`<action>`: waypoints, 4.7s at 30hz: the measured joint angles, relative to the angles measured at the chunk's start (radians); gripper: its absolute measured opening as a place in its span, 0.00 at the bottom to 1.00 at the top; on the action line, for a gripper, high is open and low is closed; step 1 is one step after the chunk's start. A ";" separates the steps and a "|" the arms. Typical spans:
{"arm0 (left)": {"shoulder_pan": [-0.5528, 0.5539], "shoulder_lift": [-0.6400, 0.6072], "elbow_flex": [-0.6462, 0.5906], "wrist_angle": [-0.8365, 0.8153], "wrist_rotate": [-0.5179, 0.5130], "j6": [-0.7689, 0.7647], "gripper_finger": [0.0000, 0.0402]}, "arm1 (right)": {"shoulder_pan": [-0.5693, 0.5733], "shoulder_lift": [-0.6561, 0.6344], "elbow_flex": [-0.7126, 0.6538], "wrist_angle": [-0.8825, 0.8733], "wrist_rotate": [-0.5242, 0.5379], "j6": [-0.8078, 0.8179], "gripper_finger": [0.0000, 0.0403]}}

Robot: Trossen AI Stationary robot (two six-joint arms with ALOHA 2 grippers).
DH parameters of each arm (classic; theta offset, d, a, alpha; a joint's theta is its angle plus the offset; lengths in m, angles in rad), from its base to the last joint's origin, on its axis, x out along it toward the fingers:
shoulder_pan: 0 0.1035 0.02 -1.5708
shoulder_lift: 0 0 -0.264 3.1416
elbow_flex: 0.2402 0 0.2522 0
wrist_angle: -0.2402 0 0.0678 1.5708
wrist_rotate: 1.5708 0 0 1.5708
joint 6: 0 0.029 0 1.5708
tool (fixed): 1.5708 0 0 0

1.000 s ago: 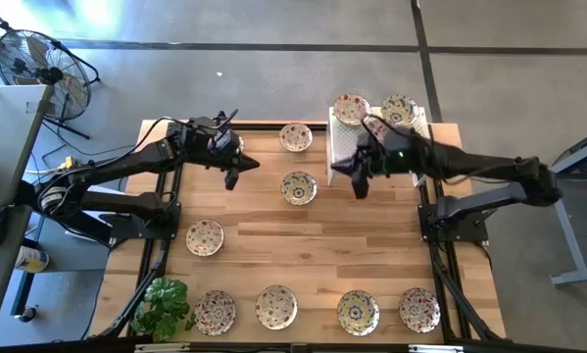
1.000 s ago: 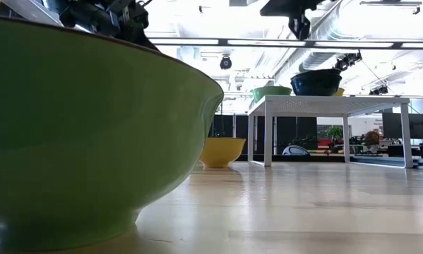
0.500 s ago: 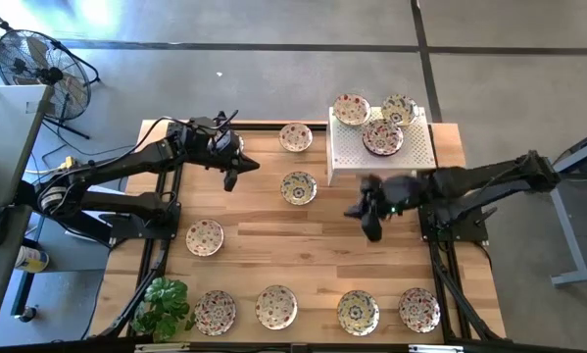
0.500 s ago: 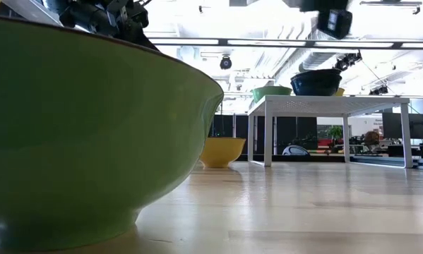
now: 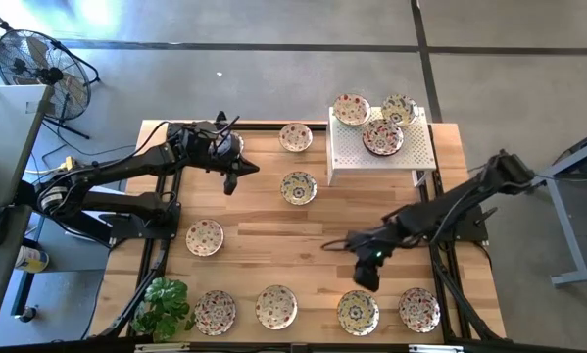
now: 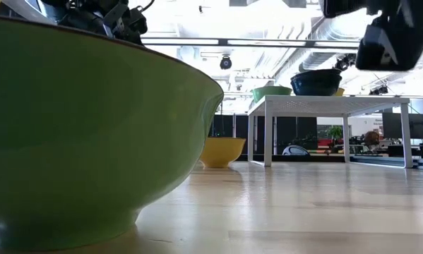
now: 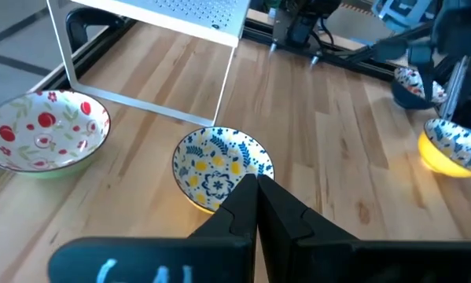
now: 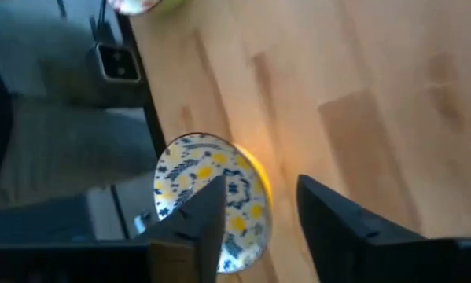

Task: Pick & Place Mini bowls
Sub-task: Stack the yellow patterned bowl on top of the yellow patterned bowl on the shelf

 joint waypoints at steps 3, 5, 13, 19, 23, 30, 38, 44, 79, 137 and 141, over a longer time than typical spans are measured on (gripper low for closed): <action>0.000 0.000 0.000 -0.003 0.000 0.026 0.00 | 0.011 0.073 0.000 0.049 -0.032 -0.001 0.44; 0.000 0.000 0.000 -0.005 -0.002 0.040 0.00 | 0.019 0.116 0.000 0.051 -0.048 -0.006 0.47; 0.000 0.000 0.000 -0.034 -0.002 0.071 0.00 | 0.054 0.231 0.000 0.107 -0.106 -0.085 0.46; 0.000 0.000 0.000 -0.038 -0.002 0.087 0.00 | 0.070 0.283 0.000 0.111 -0.116 -0.112 0.33; 0.000 0.000 0.000 -0.052 0.009 0.087 0.00 | 0.066 0.296 0.000 0.109 -0.118 -0.077 0.17; 0.000 0.000 0.000 -0.074 0.010 0.078 0.00 | 0.014 0.248 0.000 0.082 -0.105 -0.005 0.04; 0.000 0.000 0.000 -0.080 0.011 0.069 0.00 | -0.110 0.105 0.001 -0.114 0.096 0.257 0.03; 0.000 0.000 0.000 -0.080 0.011 0.069 0.00 | -0.177 0.081 -0.002 -0.280 0.305 0.655 0.01; 0.000 0.000 0.000 -0.116 0.005 0.064 0.00 | -0.221 -0.152 -0.205 -0.305 0.357 0.819 0.38; 0.000 0.000 0.000 -0.152 0.027 0.077 0.00 | -0.075 0.304 0.493 -0.592 0.383 -0.324 0.03; 0.000 0.000 0.000 -0.152 0.027 0.077 0.00 | -0.099 0.302 0.652 -0.678 0.388 -0.404 0.02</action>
